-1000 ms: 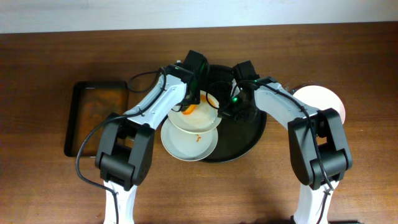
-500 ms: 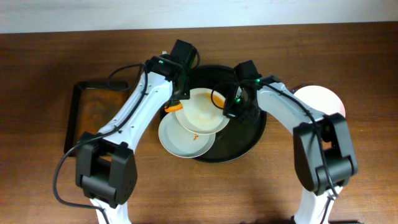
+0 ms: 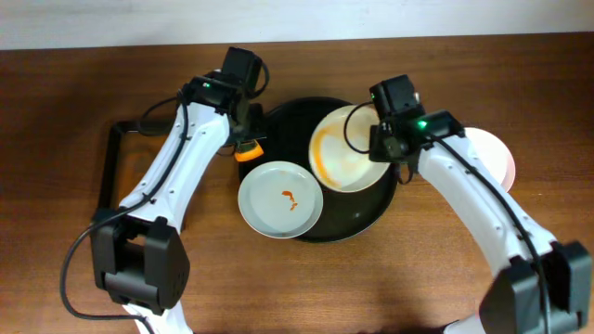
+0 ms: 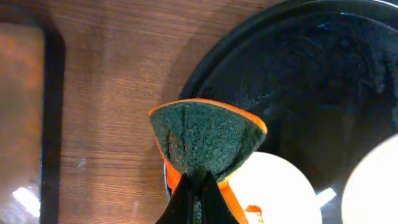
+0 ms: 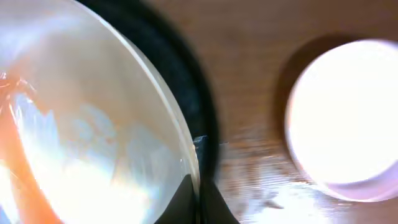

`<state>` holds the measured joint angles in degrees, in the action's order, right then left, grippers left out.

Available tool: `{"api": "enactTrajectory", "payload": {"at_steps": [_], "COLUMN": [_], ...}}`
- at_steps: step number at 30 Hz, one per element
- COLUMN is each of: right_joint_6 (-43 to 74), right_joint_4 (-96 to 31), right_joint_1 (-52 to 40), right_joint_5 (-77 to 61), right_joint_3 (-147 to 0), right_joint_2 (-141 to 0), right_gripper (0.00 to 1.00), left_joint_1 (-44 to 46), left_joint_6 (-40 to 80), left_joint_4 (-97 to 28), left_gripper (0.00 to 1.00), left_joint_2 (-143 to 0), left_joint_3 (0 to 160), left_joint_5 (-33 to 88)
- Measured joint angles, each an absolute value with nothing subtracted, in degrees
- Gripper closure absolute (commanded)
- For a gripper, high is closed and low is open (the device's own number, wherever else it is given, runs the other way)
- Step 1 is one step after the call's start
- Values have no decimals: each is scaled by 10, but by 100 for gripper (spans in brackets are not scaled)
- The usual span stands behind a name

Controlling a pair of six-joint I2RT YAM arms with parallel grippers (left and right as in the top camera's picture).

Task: Clean dirty plates on tray and stack at the side
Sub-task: 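Carry the top-left plate with right gripper and stack it on right plate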

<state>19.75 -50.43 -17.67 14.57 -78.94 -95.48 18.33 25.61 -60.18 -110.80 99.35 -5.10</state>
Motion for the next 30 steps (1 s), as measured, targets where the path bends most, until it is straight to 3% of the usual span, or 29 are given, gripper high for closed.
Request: {"api": "enactTrajectory", "payload": {"at_steps": [14,30], "right_joint_6": [106,73], "right_joint_4": [-533,-533], "right_joint_1": [-333,-362], "right_joint_5": [530,654], "right_joint_3": [-789,-789], "right_joint_2": [-918,-918], "right_gripper": [96,96], "left_joint_1": [173,173], "left_joint_6": [258,258], "left_joint_4": [-602,-602], "left_gripper": [100,100], "left_joint_2": [-1108,-1108], "left_joint_3": [994,994], "left_joint_5": [-14,-14]}}
